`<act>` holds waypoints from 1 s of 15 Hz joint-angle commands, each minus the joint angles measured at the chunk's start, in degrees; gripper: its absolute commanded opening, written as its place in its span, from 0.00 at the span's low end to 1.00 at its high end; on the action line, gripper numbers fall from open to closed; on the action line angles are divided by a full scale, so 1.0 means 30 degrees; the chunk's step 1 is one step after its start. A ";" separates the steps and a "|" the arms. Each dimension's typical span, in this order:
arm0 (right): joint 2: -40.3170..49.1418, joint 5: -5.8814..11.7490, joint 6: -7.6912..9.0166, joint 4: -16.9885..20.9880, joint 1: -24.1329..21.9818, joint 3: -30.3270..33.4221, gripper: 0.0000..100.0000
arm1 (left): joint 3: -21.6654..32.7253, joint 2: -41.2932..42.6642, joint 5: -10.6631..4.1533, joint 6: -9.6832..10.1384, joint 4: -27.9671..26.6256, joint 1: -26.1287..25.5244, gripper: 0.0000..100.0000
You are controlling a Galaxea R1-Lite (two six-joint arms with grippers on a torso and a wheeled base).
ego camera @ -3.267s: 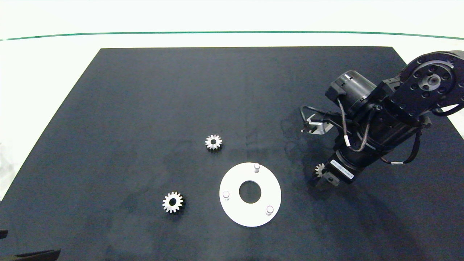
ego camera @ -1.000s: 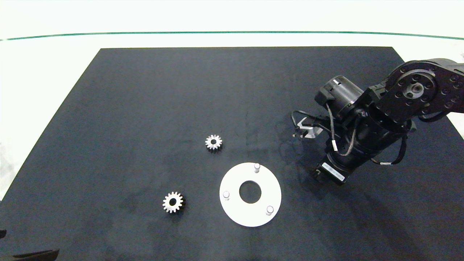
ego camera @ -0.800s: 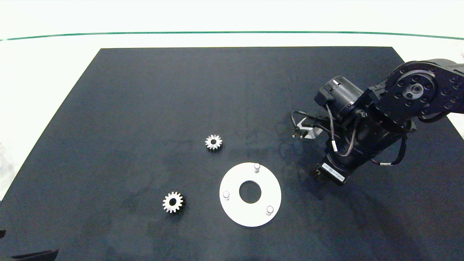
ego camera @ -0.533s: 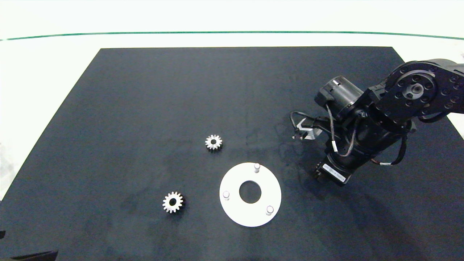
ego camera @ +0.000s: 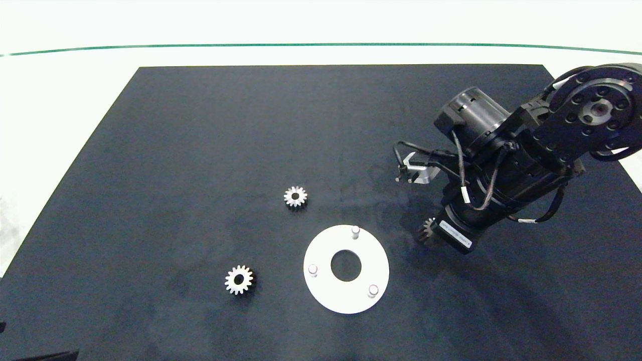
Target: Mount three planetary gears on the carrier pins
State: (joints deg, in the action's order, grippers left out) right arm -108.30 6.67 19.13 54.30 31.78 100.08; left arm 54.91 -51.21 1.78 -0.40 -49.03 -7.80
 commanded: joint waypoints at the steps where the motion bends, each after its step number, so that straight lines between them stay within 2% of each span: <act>1: -0.0023 -0.0231 0.0070 0.0065 0.1184 0.0681 0.28 | -0.0021 0.0196 0.0022 -0.0012 -0.0180 -0.0007 1.00; 6: -0.0316 -0.0406 0.0128 0.0153 0.3176 0.0916 0.28 | 0.0038 0.0401 -0.0007 0.0017 -0.0121 -0.0007 1.00; 8: -0.0521 -0.0436 0.0538 0.0153 0.3674 0.0945 0.28 | 0.0038 0.0518 -0.0007 0.0046 -0.0121 -0.0007 1.00; 10: -0.0755 -0.0465 0.0568 0.0153 0.4172 0.0974 0.28 | 0.0038 0.0694 -0.0007 0.0046 -0.0063 -0.0007 1.00; 11: -0.0784 -0.0641 0.0568 0.0153 0.4318 0.0974 0.28 | 0.0038 0.0811 0.0022 0.0076 -0.0004 -0.0007 1.00; 13: -0.0872 -0.1432 0.0626 0.0182 0.4553 0.0916 0.28 | 0.0038 0.1133 0.0022 0.0105 0.0113 -0.0007 1.00; 15: -0.0872 -0.1461 0.0597 0.0241 0.4904 0.0799 0.28 | 0.0038 0.1749 0.0022 0.0134 0.0260 -0.0007 1.00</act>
State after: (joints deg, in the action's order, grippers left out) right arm -110.73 2.28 20.78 54.67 45.95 102.67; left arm 55.04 -47.49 1.84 0.00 -48.07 -7.83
